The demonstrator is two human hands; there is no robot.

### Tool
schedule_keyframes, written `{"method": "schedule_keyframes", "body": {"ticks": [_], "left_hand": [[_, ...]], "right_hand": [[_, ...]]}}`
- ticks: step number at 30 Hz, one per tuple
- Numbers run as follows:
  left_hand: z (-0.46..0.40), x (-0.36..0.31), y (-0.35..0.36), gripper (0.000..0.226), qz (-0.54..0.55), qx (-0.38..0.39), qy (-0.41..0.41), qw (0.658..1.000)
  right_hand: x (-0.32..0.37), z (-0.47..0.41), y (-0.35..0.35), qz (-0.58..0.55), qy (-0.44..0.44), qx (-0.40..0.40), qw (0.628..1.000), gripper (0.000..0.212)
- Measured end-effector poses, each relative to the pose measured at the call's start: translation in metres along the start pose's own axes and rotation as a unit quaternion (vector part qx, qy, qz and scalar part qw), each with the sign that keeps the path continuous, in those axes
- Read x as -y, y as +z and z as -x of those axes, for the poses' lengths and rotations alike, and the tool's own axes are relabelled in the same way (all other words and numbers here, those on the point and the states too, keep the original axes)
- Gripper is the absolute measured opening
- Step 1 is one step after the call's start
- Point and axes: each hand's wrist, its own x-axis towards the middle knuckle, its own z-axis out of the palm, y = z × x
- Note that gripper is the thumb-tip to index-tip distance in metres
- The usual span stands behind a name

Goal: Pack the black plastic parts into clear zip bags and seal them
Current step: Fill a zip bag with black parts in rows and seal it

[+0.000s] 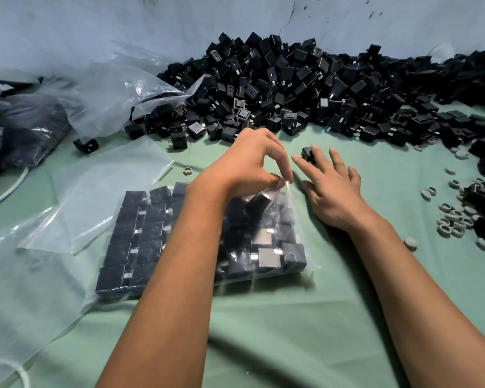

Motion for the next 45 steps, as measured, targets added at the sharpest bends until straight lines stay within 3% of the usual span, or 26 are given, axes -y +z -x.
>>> {"method": "schedule_keyframes", "body": {"ticks": [6,11,16,21,24,29,33,37,45], "left_hand": [[0.0,0.0,-0.001,0.023,-0.004,0.007,-0.008,1.0],[-0.001,0.002,0.0,0.022,-0.002,0.008,-0.009,1.0],[-0.002,0.003,-0.001,0.022,-0.003,0.007,-0.008,1.0],[-0.002,0.003,-0.002,0.02,-0.007,0.007,-0.004,1.0],[-0.002,0.003,-0.002,0.021,-0.007,0.005,-0.003,1.0],[-0.002,0.003,-0.003,0.021,-0.015,-0.003,0.001,1.0],[-0.002,0.003,-0.004,0.021,-0.012,-0.002,0.0,1.0],[-0.001,0.003,-0.004,0.021,-0.008,-0.003,0.002,1.0],[-0.002,0.004,-0.003,0.022,0.009,-0.007,0.0,1.0]], "right_hand": [[0.008,0.008,-0.012,-0.159,-0.033,-0.179,0.97,0.038],[0.01,0.01,-0.009,-0.163,-0.034,-0.14,0.976,0.029],[0.007,0.013,-0.012,-0.245,-0.032,-0.164,0.955,0.026],[0.011,0.022,-0.018,-0.476,-0.017,-0.022,0.879,0.016],[0.011,0.023,-0.02,-0.535,-0.027,0.016,0.844,0.018],[0.016,0.025,-0.02,-0.545,-0.027,0.024,0.837,0.04],[0.019,0.026,-0.018,-0.484,-0.069,-0.012,0.872,0.022],[0.02,0.028,-0.024,-0.547,-0.066,0.025,0.834,0.021],[0.024,0.03,-0.03,-0.585,-0.058,0.08,0.805,0.028]]}}
